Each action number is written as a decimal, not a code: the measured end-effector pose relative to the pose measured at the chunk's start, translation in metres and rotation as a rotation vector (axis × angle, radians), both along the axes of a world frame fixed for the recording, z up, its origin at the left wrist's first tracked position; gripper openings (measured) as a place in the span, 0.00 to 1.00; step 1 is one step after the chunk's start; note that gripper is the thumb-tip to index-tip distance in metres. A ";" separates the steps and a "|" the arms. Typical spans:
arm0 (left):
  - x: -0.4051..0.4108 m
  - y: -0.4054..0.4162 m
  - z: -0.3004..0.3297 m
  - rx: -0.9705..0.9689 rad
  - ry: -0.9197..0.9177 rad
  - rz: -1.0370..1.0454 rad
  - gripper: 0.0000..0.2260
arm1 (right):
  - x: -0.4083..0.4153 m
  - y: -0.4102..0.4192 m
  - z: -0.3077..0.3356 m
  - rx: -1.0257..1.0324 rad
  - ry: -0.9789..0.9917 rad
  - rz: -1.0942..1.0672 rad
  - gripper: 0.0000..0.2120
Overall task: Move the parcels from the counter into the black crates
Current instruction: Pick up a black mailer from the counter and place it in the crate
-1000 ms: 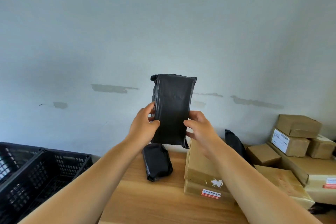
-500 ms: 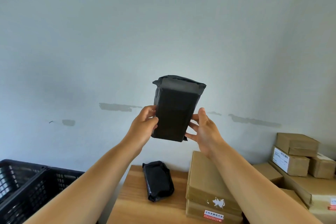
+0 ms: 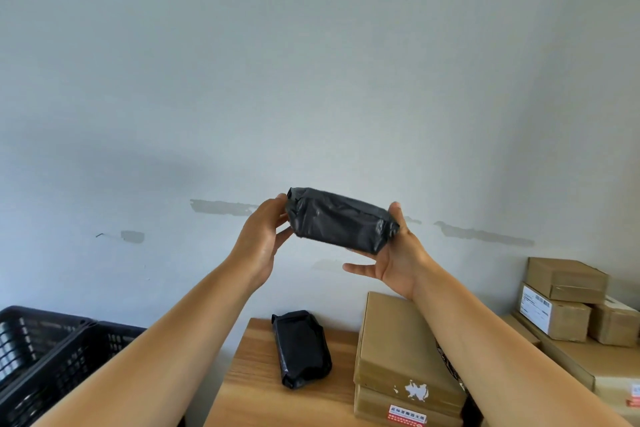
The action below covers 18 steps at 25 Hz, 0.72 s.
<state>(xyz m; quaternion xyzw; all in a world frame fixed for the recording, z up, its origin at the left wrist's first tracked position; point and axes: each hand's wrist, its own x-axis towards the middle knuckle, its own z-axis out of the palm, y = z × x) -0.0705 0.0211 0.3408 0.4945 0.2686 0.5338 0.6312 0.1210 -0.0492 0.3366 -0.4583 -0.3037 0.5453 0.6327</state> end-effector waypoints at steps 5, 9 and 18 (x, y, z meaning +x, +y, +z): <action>0.000 0.006 -0.003 0.045 0.035 0.003 0.08 | 0.004 -0.004 -0.001 -0.044 -0.080 0.054 0.23; 0.002 0.003 -0.001 0.061 0.095 -0.029 0.02 | 0.004 -0.003 -0.001 0.012 -0.135 0.016 0.08; 0.010 0.002 -0.013 0.199 0.345 0.029 0.14 | 0.009 0.002 -0.008 0.136 -0.125 -0.098 0.20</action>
